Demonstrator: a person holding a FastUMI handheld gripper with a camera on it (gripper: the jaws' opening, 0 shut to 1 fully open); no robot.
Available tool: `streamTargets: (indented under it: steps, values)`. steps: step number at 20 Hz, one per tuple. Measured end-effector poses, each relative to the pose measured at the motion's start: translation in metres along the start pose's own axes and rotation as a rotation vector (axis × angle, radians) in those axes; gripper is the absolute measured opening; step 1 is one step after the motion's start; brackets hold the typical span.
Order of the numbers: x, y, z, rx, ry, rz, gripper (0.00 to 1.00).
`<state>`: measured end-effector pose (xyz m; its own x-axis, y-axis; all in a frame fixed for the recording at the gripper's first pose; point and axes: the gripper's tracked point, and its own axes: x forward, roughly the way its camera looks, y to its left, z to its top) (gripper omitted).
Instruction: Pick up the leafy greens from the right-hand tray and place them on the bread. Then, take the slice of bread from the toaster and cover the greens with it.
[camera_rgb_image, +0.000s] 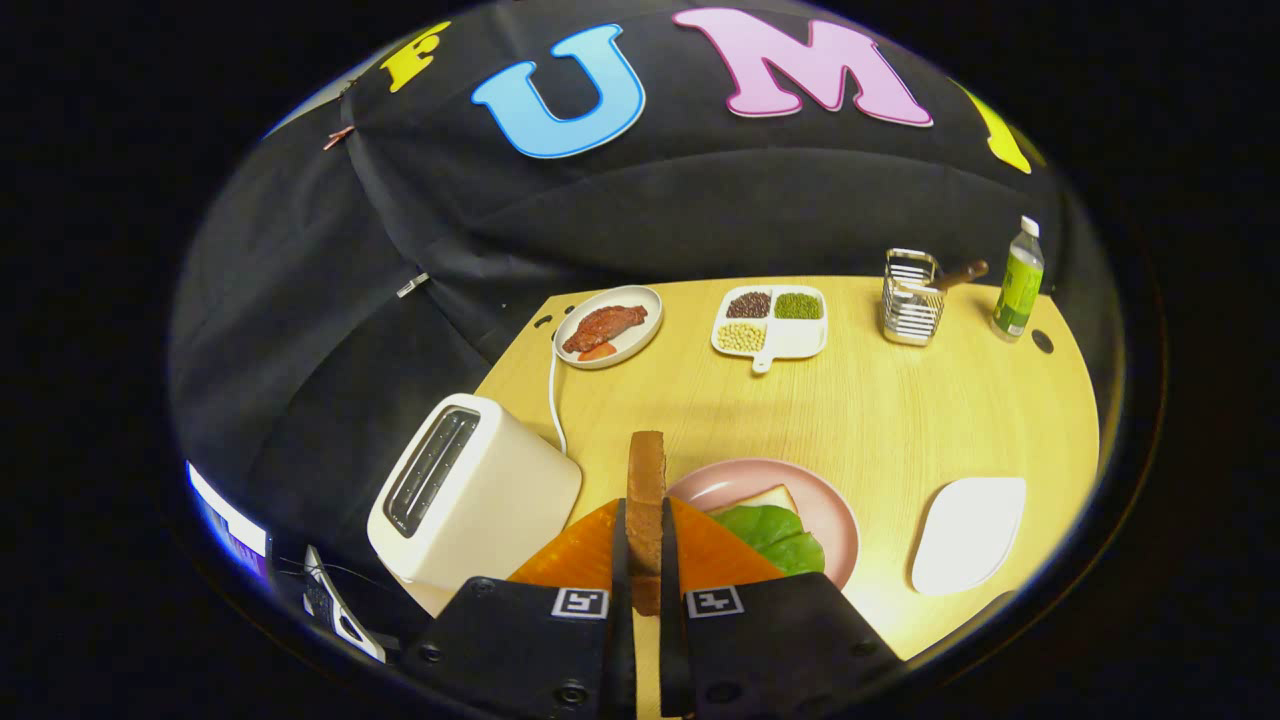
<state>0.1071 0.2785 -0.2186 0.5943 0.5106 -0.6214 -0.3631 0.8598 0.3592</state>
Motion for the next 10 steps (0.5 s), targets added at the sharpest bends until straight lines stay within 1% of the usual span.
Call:
streamTargets:
  steps: [5, 8, 10]
  values:
    - [0.018, -0.030, -0.009, 0.105, 0.023, -0.003, 0.14]
    - [0.024, -0.045, -0.011, 0.119, 0.031, -0.013, 0.14]
    - [0.024, -0.058, -0.014, 0.117, 0.031, -0.035, 0.14]
